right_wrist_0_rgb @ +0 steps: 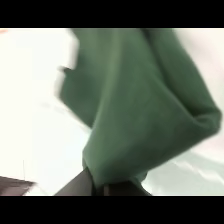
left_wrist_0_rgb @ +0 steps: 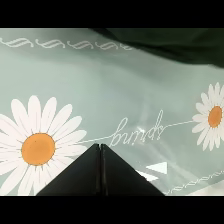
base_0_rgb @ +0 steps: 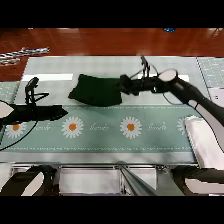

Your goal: Fold the shirts.

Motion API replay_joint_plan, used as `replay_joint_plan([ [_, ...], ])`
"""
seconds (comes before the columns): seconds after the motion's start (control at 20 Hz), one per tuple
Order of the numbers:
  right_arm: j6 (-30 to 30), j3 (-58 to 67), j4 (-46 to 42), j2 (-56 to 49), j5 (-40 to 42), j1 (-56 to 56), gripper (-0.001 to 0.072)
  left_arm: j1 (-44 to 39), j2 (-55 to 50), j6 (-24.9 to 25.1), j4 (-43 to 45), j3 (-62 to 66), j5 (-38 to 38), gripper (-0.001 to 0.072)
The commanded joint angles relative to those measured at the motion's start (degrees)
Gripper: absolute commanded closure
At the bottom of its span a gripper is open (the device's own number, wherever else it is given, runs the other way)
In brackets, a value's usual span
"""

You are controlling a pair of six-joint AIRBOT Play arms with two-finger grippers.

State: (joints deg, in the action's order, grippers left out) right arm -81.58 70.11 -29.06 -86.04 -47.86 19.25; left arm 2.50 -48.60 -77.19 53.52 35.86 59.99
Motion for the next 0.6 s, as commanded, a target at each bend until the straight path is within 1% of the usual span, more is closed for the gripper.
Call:
replay_joint_plan([
  [0.0,-11.7,18.1,-16.4,-0.4,-7.2,-2.0,0.0678,0.0,0.0,0.0,-0.1,0.0,0.0,0.0690],
  [0.1,-15.1,26.3,-22.3,-0.4,-14.5,-5.6,0.0678,0.0,0.0,0.0,-0.4,0.0,0.5,0.0690],
  [0.25,-16.1,34.8,-23.0,0.4,-25.7,-12.4,0.0679,0.0,0.0,0.0,-0.4,0.0,0.6,0.0690],
  [0.45,-19.1,37.0,-25.7,6.8,-34.7,-23.4,0.0679,0.0,0.0,0.0,-0.5,0.0,0.6,0.0690],
  [0.55,-19.5,37.0,-26.2,10.2,-40.2,-29.5,0.0679,0.0,0.0,0.1,-0.6,0.0,0.7,0.0690],
])
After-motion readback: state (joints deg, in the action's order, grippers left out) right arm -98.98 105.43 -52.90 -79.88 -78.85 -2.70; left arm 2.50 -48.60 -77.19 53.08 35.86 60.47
